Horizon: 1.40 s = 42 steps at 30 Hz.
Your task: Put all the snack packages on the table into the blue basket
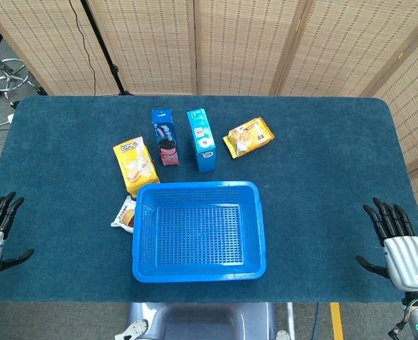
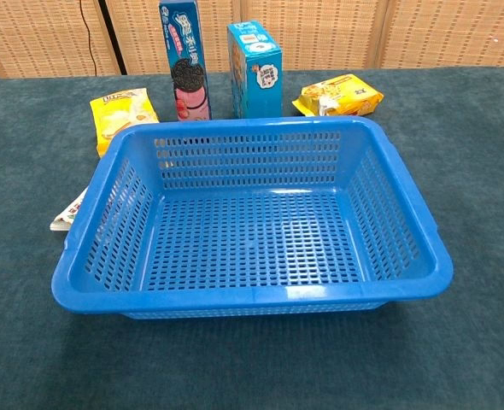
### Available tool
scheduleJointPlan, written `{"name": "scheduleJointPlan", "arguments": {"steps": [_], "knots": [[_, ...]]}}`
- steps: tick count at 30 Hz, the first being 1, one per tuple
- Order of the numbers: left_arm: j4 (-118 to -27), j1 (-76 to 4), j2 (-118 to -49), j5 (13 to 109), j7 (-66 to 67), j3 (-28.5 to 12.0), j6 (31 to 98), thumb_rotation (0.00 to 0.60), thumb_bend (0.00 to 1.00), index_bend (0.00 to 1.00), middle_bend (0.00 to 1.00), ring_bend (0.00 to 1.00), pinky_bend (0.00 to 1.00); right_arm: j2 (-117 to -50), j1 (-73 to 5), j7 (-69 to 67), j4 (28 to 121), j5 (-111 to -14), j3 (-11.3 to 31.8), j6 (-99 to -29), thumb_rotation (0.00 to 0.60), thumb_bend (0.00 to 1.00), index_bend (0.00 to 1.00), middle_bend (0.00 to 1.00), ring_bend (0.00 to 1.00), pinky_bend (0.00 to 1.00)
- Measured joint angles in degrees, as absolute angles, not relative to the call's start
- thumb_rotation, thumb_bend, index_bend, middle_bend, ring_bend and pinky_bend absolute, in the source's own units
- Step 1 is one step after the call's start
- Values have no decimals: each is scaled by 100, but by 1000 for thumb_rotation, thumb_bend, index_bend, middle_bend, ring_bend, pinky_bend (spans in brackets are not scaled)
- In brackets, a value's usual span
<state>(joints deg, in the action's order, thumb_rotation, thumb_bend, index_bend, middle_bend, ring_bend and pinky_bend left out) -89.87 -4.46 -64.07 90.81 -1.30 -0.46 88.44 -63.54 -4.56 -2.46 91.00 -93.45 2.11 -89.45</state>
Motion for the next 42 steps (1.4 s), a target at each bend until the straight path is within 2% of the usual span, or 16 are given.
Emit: {"name": "scheduleJointPlan", "arguments": {"steps": [9,18,26,42], "knots": [[-8808,-530,-6489,9208,-440,-85,8865,600,38,0,0,0,0,-6413,-488,-160,9091,-9346,193,-8860,600,0,0,0,0,0],[-8079,-919,-6767,9182,-2731,-270,8581,600,37,0,0,0,0,-6404,-513,-188,9118,-9270,197,-8759,600,0,0,0,0,0],[-6916,-1878,-7332,8990,-4954,-584,7511,600,37,0,0,0,0,-6462,-617,-180,9045,-9016,270,-8490,600,0,0,0,0,0],[-5652,-3680,-8358,8494,-7048,-1187,5584,600,27,0,0,0,0,-6607,-775,-68,8828,-8351,450,-7985,600,0,0,0,0,0]]}}
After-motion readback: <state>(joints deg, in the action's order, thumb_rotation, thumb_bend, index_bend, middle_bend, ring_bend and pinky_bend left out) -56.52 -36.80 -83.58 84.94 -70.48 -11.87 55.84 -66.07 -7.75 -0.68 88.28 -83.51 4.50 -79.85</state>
